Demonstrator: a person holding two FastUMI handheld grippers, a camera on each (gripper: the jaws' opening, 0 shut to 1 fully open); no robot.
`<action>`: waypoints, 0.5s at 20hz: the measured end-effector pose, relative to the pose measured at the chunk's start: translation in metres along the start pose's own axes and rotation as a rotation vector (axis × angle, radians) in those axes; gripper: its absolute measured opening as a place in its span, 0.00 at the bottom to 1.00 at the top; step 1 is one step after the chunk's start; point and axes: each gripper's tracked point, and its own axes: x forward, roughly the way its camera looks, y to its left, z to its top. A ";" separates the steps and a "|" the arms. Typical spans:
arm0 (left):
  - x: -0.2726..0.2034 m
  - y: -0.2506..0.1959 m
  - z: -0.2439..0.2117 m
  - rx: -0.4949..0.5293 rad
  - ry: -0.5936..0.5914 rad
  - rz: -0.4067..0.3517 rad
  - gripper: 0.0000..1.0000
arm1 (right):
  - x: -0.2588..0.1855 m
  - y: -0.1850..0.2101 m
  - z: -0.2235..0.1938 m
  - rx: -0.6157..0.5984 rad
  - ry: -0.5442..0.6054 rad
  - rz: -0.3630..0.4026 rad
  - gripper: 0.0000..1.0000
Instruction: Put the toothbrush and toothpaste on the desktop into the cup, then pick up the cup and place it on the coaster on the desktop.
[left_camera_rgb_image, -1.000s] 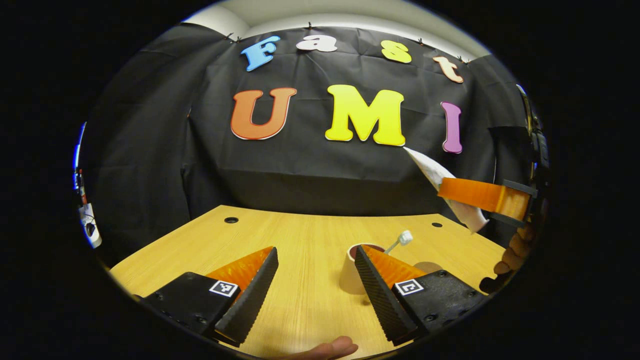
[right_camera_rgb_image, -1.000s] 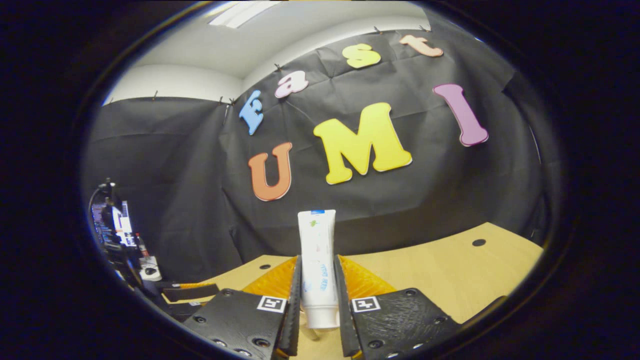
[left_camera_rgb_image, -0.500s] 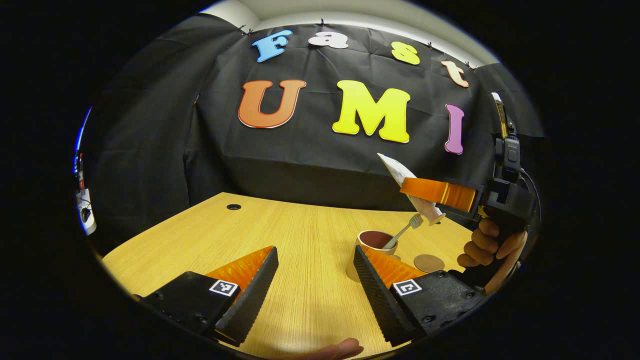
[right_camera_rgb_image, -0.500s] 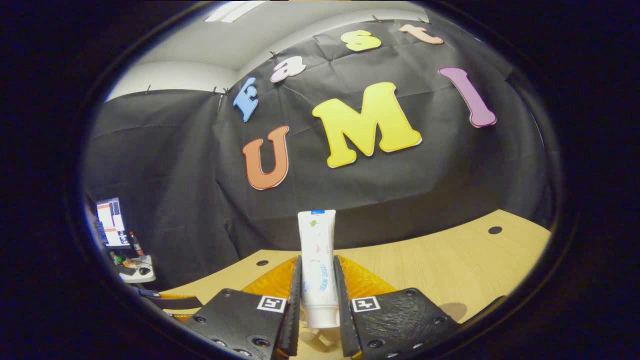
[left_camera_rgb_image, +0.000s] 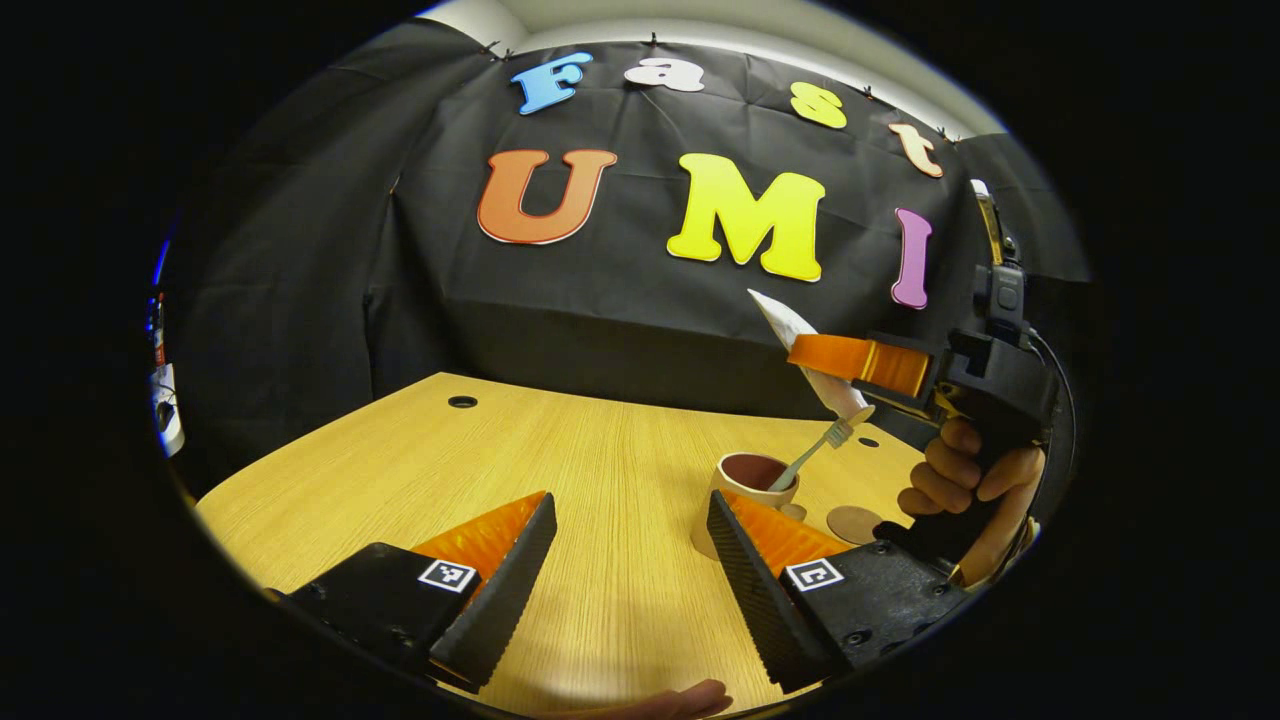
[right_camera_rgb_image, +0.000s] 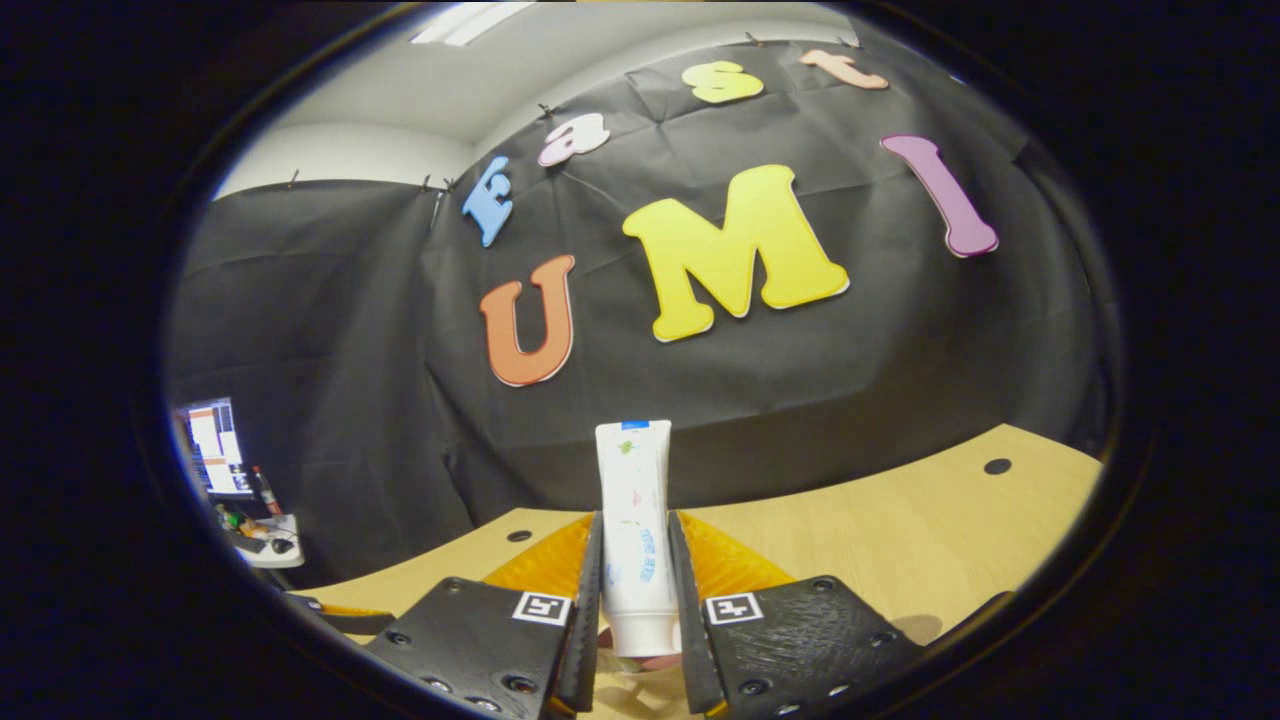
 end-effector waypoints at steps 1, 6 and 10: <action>0.000 -0.001 -0.001 0.002 0.003 -0.003 0.96 | 0.002 -0.002 -0.001 -0.005 0.003 -0.007 0.34; 0.001 -0.002 -0.008 0.029 0.010 -0.006 0.96 | 0.000 0.002 -0.004 0.008 -0.003 0.018 0.35; 0.002 -0.004 -0.007 0.025 0.006 -0.009 0.96 | -0.005 0.007 -0.003 -0.014 -0.016 0.027 0.30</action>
